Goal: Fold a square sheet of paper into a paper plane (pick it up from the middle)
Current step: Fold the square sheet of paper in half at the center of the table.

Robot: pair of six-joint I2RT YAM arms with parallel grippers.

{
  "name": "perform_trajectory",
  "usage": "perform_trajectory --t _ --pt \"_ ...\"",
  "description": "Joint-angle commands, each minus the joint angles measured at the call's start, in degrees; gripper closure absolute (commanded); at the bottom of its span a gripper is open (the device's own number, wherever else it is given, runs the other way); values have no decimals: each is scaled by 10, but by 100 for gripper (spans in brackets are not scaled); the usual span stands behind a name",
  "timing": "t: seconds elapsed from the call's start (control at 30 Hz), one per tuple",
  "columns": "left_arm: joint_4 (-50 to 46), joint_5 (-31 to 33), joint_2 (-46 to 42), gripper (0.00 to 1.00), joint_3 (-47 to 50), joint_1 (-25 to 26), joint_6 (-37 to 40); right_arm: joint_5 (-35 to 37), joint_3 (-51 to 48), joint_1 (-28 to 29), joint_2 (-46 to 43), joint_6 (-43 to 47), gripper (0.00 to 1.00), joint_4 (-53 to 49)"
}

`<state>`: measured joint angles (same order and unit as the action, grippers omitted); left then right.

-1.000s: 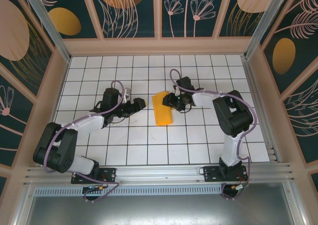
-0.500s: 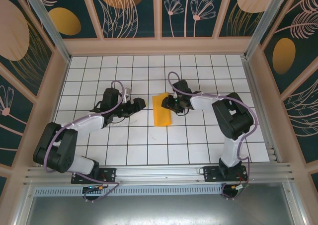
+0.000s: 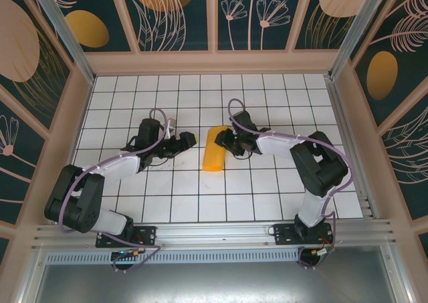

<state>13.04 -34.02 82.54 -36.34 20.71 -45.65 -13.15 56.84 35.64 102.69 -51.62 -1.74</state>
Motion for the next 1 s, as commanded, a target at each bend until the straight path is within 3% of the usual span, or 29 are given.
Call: perform_trajectory --t 0.0,0.37,0.97 --pt "-4 -2 -12 15 -5 4 5 16 12 3 22 -3 46 -15" --pt "-2 -4 -4 17 -11 4 7 46 48 13 61 6 35 -71" --pt "-11 -11 9 19 -17 4 20 31 102 5 94 102 34 -156"
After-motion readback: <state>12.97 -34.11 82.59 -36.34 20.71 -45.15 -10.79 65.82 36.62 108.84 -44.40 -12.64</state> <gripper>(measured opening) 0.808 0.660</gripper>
